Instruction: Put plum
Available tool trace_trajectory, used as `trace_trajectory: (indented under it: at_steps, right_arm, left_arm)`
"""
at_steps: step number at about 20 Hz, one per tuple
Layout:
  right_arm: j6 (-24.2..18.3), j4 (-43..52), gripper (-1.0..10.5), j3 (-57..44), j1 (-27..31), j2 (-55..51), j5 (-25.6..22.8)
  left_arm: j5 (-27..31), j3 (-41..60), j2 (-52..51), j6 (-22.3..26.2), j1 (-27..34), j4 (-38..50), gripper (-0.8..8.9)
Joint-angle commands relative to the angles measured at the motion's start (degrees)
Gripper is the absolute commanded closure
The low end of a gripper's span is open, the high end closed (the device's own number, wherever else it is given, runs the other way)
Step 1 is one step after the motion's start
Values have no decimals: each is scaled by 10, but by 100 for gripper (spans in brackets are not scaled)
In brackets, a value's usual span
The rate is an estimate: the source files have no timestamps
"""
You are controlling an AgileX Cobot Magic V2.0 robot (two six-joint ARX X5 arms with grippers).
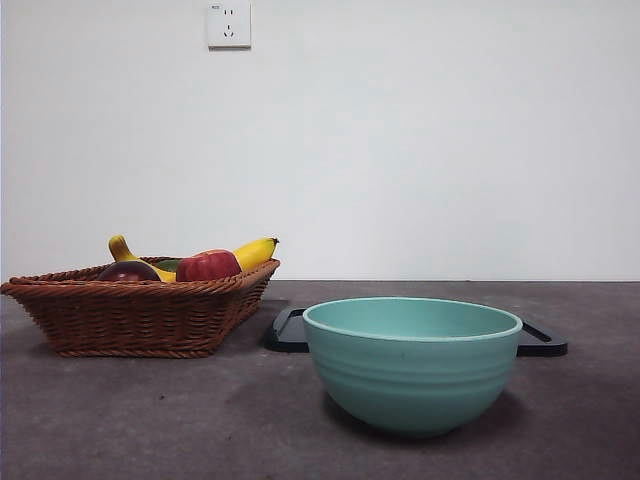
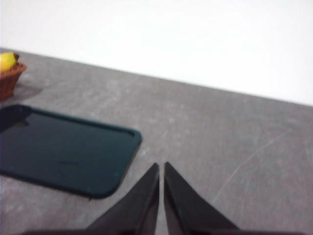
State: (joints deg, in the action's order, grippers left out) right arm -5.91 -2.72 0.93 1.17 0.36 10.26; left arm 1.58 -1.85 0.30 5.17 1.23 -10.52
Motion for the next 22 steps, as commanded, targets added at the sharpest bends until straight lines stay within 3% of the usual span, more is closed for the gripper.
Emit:
trace_trajectory:
  at_steps: [1,7,13,17,22]
  right_arm:
    - [-10,21,942,-3,0,-2,-2]
    - [30,59,942,-3,0,-2,7]
    - [148,83,942,-2,0,-2,-2]
    - [209,85,942,0,0,-2,-31]
    - [248,85,942,27,0,-1,-42]
  left_arm:
    - [2,12,-1,-3,1,-2,805]
    - [2,12,-1,-12,1,5,805]
    - [1,7,-1,-143,1,42,805]
    - [1,-4,-1,-200,1,55,805]
    - [-5,-32,-1,-253,1,57,804]
